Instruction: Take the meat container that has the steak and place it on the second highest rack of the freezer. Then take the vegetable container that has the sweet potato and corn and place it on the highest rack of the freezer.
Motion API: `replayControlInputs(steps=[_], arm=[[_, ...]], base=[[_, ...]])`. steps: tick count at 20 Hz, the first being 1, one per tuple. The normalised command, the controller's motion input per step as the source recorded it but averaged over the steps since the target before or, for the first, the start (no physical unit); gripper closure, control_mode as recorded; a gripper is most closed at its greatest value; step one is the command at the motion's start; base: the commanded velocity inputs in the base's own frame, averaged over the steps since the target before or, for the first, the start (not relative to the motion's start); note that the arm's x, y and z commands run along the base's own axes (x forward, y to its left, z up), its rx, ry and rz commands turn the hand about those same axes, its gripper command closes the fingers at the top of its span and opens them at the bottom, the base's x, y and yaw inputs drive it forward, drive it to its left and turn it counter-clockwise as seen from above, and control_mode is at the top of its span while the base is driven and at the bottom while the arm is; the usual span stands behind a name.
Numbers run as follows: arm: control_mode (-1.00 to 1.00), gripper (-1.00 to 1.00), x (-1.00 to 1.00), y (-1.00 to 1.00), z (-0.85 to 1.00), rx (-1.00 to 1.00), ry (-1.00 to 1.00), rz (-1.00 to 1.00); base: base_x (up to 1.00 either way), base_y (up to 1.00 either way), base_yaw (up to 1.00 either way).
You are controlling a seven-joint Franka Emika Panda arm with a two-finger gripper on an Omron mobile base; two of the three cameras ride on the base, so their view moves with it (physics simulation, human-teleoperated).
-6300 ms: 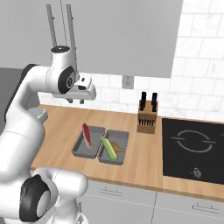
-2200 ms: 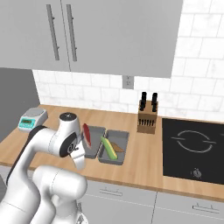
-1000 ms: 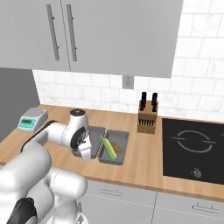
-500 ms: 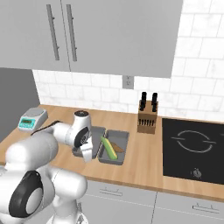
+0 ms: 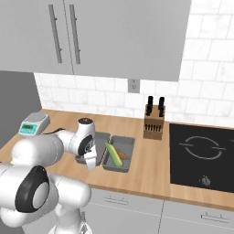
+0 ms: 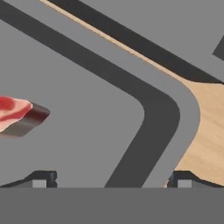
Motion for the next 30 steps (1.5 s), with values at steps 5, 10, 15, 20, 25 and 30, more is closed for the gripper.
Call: replayControlInputs(steps=[5, 10, 15, 20, 25, 30], arm=[[-1.00, 1.00, 0.00, 0.07, -0.14, 0.00, 0.00, 0.00], [-1.00, 1.00, 0.00, 0.11, -0.37, 0.00, 0.00, 0.00], [-1.00, 1.00, -0.07, 0.00, -0.28, 0.00, 0.00, -0.01], [-1.00, 1.00, -0.26, 0.00, -0.05, 0.00, 0.00, 0.00], [-1.00, 1.00, -0.56, 0.00, 0.04, 0.00, -0.11, -0.01], [-1.00, 1.00, -0.44, 0.00, 0.21, 0.00, -0.11, 0.00]], base=[[0.00, 0.00, 0.00], [0.00, 0.00, 0.00], [0.00, 0.00, 0.00], [0.00, 0.00, 0.00], [0.00, 0.00, 0.00], [0.00, 0.00, 0.00]])
